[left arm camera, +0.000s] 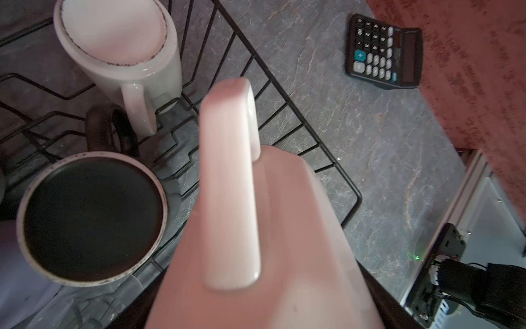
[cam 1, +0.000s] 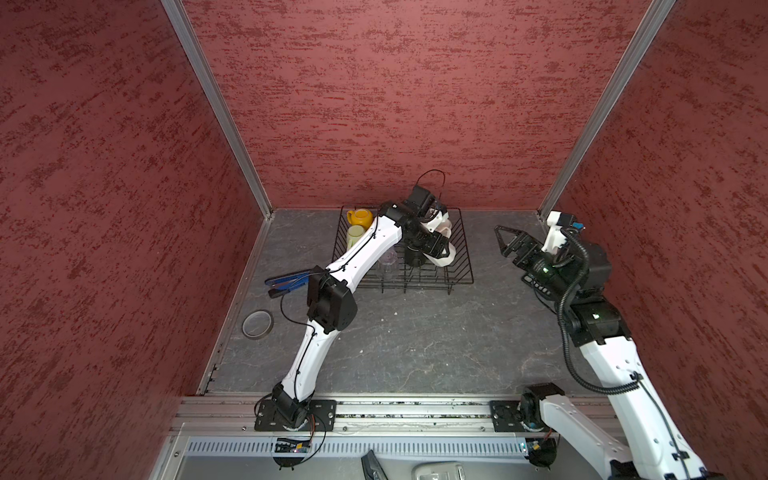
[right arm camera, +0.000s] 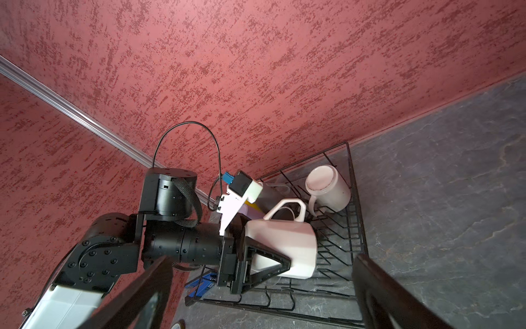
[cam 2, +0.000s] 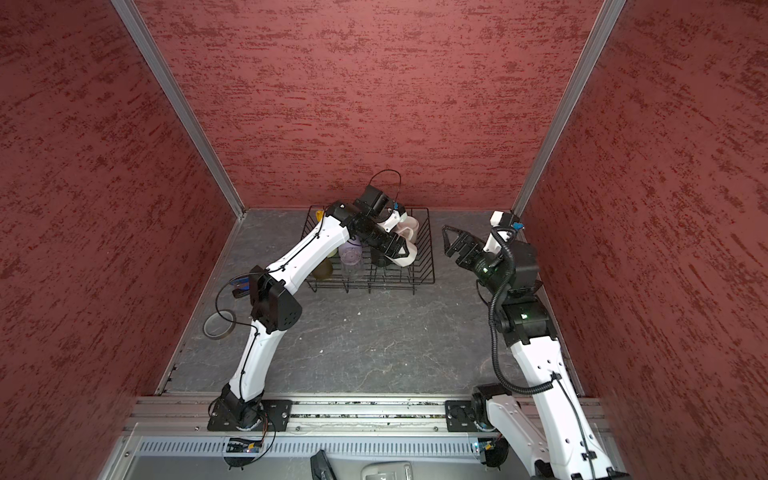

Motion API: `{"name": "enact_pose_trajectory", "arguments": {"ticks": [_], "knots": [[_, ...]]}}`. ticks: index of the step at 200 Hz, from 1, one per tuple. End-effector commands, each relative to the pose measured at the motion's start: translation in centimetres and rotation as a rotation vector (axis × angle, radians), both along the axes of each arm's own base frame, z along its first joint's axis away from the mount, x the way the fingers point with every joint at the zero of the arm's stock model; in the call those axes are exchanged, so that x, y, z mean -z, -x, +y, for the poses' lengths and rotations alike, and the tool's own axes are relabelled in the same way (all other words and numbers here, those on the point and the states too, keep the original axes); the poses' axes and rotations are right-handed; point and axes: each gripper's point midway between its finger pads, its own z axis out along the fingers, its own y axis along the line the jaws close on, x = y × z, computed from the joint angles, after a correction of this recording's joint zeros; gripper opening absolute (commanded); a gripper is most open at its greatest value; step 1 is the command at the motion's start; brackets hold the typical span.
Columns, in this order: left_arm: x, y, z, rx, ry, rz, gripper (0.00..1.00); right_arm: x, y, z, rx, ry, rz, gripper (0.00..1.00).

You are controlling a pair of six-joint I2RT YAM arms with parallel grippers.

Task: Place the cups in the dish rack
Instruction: 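Lower the white mug upside down into the rack with the left gripper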

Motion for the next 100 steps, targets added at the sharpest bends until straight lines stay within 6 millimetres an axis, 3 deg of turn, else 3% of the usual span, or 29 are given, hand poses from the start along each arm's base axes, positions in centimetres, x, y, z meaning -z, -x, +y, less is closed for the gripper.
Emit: {"name": "enact_pose_trajectory", "arguments": {"ticks": [1,100], "knots": [[-1.6,-1.2,0.1,-0.007,-0.037,-0.115,0.00,-0.1,0.1,-0.6,0.027,0.015,0.003,0.99],[1.3,-1.7,-2.3,0.045,-0.126,-0.209,0.00,0.7,0.1,-0.2,0.003,0.002,0.014,0.99]]}}
